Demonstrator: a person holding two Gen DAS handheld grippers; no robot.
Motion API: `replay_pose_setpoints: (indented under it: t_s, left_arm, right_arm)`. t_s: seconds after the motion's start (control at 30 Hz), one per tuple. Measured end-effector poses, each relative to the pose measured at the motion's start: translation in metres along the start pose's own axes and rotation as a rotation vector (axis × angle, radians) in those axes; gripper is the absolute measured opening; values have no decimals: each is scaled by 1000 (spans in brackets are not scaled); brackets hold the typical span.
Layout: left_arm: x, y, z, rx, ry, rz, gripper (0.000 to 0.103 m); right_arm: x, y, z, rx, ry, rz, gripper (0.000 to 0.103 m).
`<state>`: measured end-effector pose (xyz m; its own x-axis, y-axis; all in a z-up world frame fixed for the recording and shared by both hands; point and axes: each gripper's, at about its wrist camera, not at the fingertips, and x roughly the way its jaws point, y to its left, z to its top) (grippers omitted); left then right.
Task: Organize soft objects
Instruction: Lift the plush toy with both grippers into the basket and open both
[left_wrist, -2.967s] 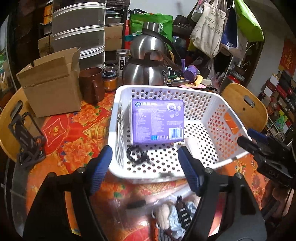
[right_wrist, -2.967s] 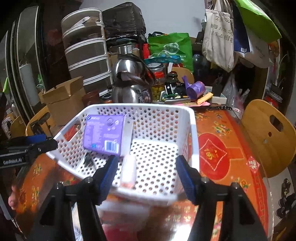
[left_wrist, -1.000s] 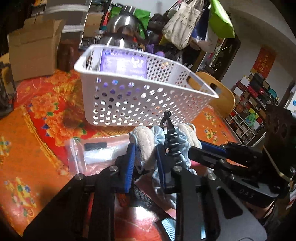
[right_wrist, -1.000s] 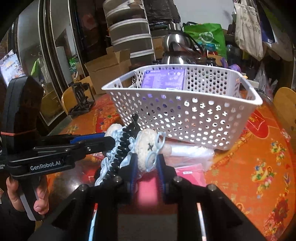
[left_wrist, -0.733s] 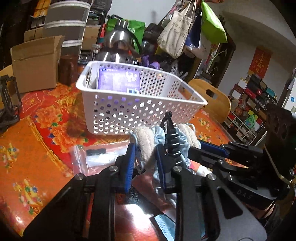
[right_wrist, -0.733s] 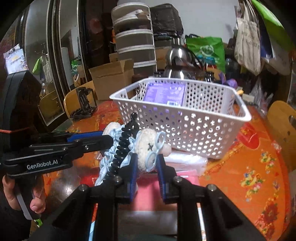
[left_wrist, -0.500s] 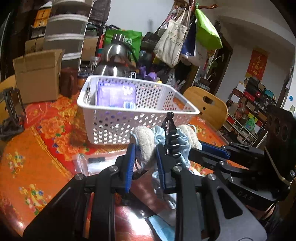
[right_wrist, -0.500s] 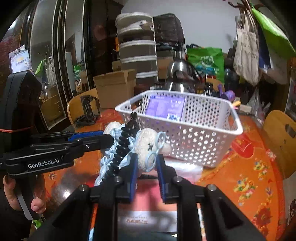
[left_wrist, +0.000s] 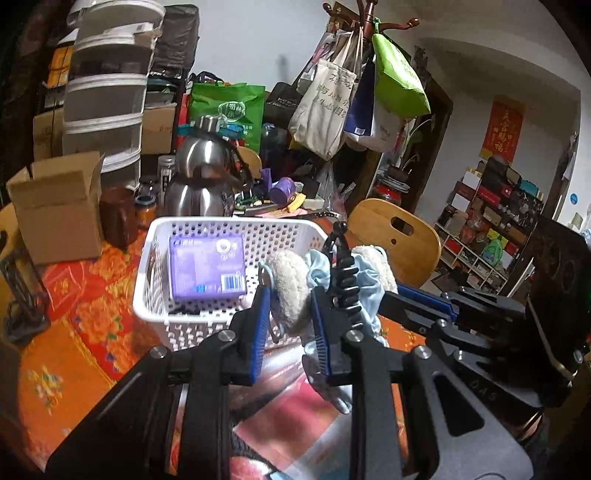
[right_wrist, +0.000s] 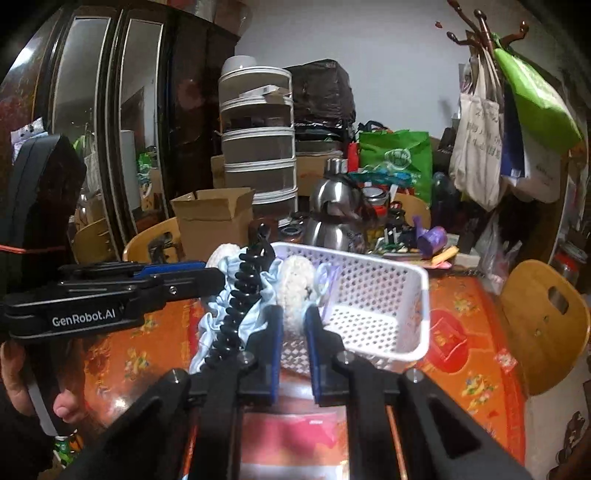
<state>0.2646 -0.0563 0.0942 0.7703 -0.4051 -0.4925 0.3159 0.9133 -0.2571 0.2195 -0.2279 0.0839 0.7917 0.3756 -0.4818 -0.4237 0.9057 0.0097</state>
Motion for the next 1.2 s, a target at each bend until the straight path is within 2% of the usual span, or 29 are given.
replay_pose_setpoints:
  t_s: [0.1, 0.17, 0.3, 0.43, 0.63, 0.77, 0.97, 1.03, 1.07, 1.13, 1.17, 1.2]
  left_arm:
    - [8, -2, 16, -3, -1, -1, 21]
    - [14, -3, 24, -5, 2, -5, 10]
    - [27, 0, 34, -10, 1, -9, 10]
    - [50, 10, 37, -32, 35, 9, 10]
    - [74, 24, 33, -56, 61, 25, 10]
    - [91, 32, 35, -70, 85, 43, 10]
    - [107, 45, 33, -74, 106, 71, 10]
    - [111, 50, 30, -78, 115, 79, 11]
    - [112, 52, 28, -77, 117, 85, 11]
    - [113, 57, 23, -70, 125, 96, 15]
    - [114, 60, 21, -70, 128, 99, 21]
    - [114, 62, 19, -72, 132, 104, 25]
  right_arm:
    - [7, -8, 7, 13, 11, 2, 11]
    - [11, -14, 11, 17, 16, -3, 11]
    - [18, -25, 12, 29, 25, -22, 11]
    - [30, -38, 17, 55, 50, -12, 10]
    - [41, -46, 37, 47, 44, -55, 10]
    - [60, -58, 49, 83, 49, -63, 10]
    - [93, -69, 47, 99, 68, -88, 11]
    - [105, -74, 42, 116, 79, -82, 14]
    - [110, -75, 39, 122, 88, -83, 20]
    - [116, -79, 33, 128, 94, -101, 39]
    - [116, -80, 31, 128, 94, -107, 56]
    - [116, -81, 28, 129, 92, -114, 62]
